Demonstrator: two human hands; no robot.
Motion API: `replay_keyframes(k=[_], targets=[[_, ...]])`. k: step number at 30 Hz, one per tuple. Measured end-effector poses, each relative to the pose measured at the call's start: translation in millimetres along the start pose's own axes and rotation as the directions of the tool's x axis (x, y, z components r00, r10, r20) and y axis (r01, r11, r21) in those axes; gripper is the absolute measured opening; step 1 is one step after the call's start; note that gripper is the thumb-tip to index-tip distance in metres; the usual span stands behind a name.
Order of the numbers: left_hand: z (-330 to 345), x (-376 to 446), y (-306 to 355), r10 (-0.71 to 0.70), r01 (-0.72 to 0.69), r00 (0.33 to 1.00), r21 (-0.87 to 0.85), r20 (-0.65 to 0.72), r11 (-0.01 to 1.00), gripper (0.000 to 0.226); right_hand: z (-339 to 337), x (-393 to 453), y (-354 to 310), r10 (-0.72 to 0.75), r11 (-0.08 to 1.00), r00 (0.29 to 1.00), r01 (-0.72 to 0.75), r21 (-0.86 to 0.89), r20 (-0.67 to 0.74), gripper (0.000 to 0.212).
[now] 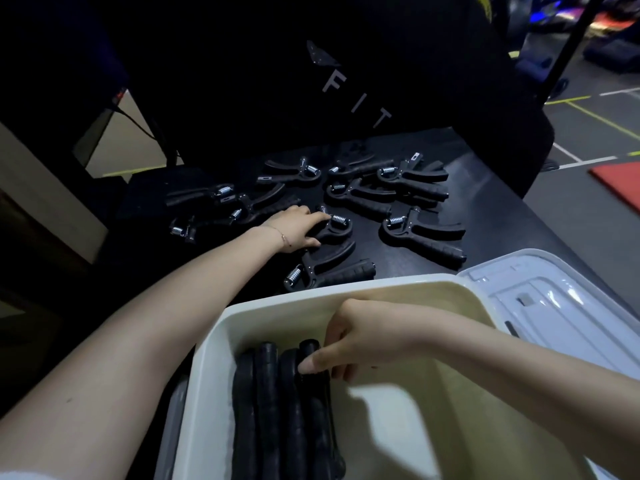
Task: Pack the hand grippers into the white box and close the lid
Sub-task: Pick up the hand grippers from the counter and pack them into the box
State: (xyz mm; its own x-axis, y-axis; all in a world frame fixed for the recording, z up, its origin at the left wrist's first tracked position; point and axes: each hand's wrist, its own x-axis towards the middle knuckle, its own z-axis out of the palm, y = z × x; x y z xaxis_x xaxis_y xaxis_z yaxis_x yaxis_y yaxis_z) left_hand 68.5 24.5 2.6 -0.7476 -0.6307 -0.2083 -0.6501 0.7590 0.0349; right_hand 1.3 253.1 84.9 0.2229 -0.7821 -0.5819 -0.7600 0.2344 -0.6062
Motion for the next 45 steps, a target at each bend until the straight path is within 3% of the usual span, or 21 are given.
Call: replay_keyframes(k=[5,10,16,18,20,24,30,35,39,45], targets=[[-7.5,-14.8,-1.4,-0.002,0.001,0.999,-0.007,-0.045,1.0,0.061,-8.4,-13.0,-3.1,-0.056,0.997,0.996,0.051,-0.065,-0.076,0.045],[-29.6,-43.0,-2.1,-0.008,-0.002,0.983,-0.054,-0.184,0.999,0.062,-13.8,-31.4,-1.6,-0.142,0.99,0.96,0.139,-0.033,-0.24,0.037],[-72.2,-81.8,8.9,-0.08,-0.051,0.924,-0.325,-0.375,0.944,0.056,-17.9,-48.9,-0.8,-0.216,0.917,0.865,0.339,0.212,-0.453,0.028],[-86.9,-97.2,18.3,-0.117,-0.094,0.899,-0.448,-0.422,0.889,0.053,-17.9,-53.4,-2.6,-0.234,0.849,0.803,0.443,0.286,-0.548,0.036],[-100.7,-113.5,29.6,-0.147,-0.128,0.881,-0.526,-0.45,0.841,0.052,-17.6,-57.1,-4.0,-0.24,0.809,0.737,0.512,0.289,-0.632,0.058],[-122.9,-144.4,53.0,-0.179,-0.189,0.857,-0.617,-0.483,0.764,0.048,-15.2,-64.1,-6.6,-0.289,0.834,0.628,0.536,0.133,-0.722,0.088],[-136.2,-177.7,79.6,-0.238,-0.283,0.855,-0.798,-0.461,0.532,0.048,-11.3,-66.7,-3.6,-0.43,0.845,0.529,0.521,-0.12,-0.731,0.104],[-134.3,-207.4,103.8,-0.264,-0.275,0.884,-0.885,-0.387,0.377,0.044,-6.3,-74.2,-3.2,-0.47,0.842,0.507,0.502,-0.195,-0.723,0.109],[-127.0,-226.3,122.0,-0.258,-0.268,0.916,-0.947,-0.307,0.175,0.038,0.1,-79.6,-5.2,-0.452,0.809,0.53,0.583,-0.08,-0.718,0.106],[-117.7,-246.2,140.9,-0.243,-0.235,0.938,-0.969,-0.246,0.072,0.038,14.9,-88.9,-2.8,-0.416,0.763,0.612,0.637,0.108,-0.673,0.109]])
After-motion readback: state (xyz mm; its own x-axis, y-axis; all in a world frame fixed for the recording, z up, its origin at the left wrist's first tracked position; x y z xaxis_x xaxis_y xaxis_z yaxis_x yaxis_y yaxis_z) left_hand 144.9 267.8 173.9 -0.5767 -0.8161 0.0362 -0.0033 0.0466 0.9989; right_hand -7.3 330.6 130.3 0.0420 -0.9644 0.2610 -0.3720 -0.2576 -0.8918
